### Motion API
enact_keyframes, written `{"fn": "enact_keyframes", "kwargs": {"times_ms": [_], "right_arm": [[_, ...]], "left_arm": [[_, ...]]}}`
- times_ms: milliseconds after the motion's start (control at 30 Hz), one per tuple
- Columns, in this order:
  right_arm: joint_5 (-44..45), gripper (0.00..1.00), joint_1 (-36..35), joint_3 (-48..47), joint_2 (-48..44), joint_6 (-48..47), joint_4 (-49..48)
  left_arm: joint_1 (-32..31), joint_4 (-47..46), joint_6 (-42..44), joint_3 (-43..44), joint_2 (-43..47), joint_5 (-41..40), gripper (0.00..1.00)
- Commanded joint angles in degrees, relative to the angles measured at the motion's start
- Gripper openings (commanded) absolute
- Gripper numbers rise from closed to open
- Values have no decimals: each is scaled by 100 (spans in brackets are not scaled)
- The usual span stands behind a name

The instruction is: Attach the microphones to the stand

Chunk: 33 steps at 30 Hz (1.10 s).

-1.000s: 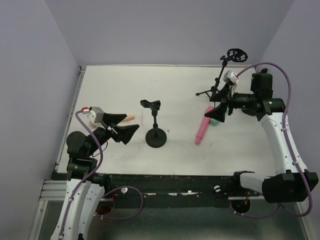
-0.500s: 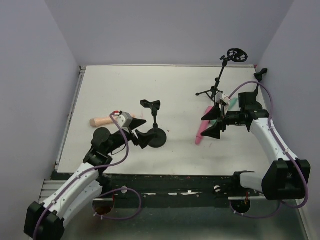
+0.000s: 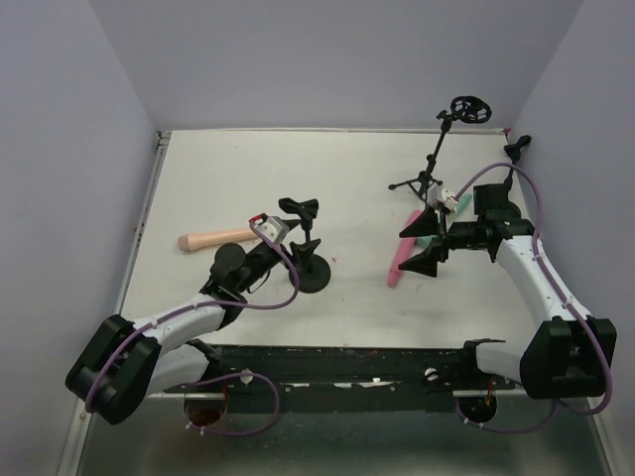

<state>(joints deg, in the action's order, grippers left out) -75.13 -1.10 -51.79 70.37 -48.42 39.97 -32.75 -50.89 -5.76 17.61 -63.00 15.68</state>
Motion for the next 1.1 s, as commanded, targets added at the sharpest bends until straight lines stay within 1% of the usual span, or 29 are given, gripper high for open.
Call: {"fn": "enact_keyframes", "kwargs": {"times_ms": [0, 100, 233, 367, 433, 467, 600, 733, 767, 867, 967, 1067], "right_arm": [[-125, 100, -4, 29, -67, -176, -41], [-81, 100, -4, 29, -50, -176, -41], [-89, 100, -4, 29, -23, -159, -41], [-2, 100, -4, 37, -14, -1, -164], [77, 100, -4, 64, 3, 122, -278], [113, 100, 5, 81, 3, 201, -340], [157, 100, -4, 81, 65, 254, -393], [157, 100, -4, 81, 65, 263, -393], [166, 100, -4, 81, 56, 263, -384], [174, 100, 5, 81, 47, 263, -393], [174, 100, -4, 81, 56, 263, -384], [174, 100, 5, 90, 47, 263, -393]], "left_arm": [[-100, -1053, 154, 129, -291, 32, 73], [-91, -967, 110, 164, -353, 23, 61], [-109, -738, 31, 296, -371, 198, 36], [-292, -764, 40, 357, -414, 67, 13], [-477, -825, 40, 454, -458, -126, 2], [-591, -869, 66, 524, -493, -257, 0], [-1109, -1010, 277, 972, -792, -855, 0], [-1452, -1370, 128, 1429, -1275, -1470, 0], [-1575, -1414, 119, 1569, -1424, -1759, 0], [-1918, -1467, 136, 1851, -1784, -2244, 0], [-2164, -1450, 163, 2071, -2136, -2587, 0], [-2270, -1511, 119, 2150, -2374, -2684, 0]]}}
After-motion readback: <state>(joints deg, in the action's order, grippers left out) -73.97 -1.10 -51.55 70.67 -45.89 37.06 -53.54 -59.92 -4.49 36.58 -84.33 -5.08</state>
